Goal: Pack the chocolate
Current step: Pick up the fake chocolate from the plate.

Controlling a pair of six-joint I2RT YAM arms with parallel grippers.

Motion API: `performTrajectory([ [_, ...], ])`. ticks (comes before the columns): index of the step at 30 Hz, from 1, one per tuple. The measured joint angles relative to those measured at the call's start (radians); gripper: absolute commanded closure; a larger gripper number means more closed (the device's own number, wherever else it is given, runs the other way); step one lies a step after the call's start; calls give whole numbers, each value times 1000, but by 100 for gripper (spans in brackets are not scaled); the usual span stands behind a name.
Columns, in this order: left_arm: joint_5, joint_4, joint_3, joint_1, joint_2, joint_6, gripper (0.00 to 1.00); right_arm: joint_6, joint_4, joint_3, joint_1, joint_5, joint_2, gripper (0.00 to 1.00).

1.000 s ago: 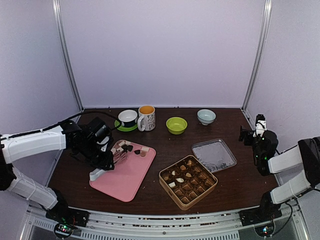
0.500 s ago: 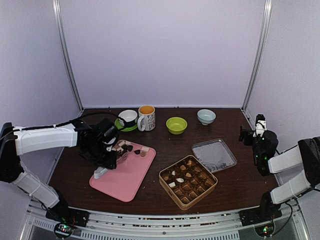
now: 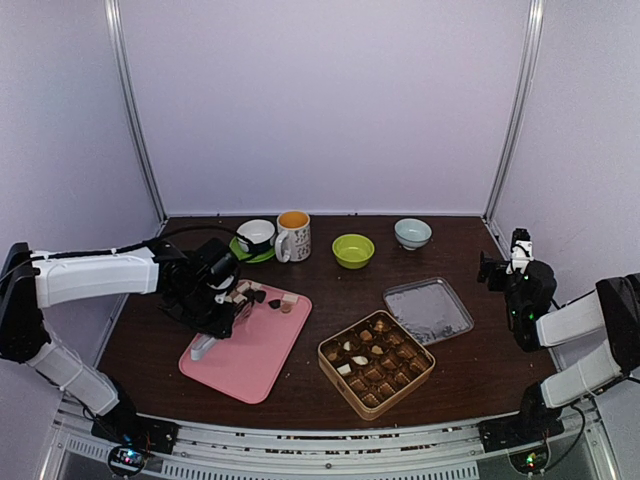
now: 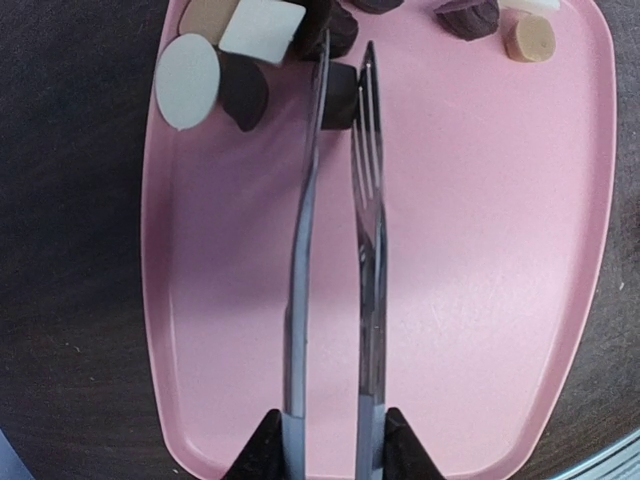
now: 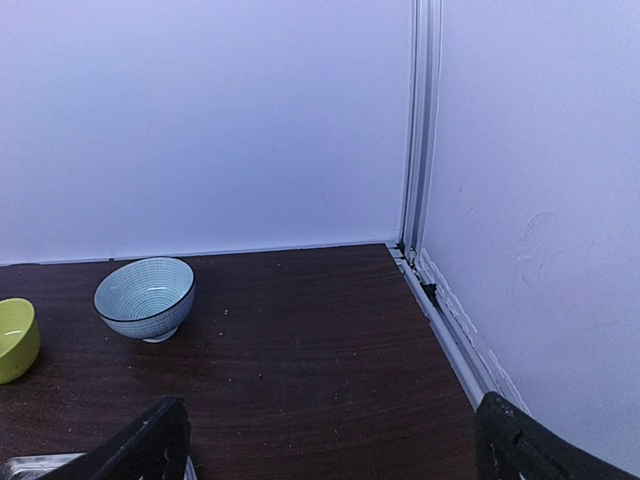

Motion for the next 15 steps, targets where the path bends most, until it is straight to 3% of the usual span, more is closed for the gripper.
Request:
performTrajectory([
  [15, 124, -13, 2, -34, -200, 7, 75, 0, 0, 0, 0, 0, 0, 0],
])
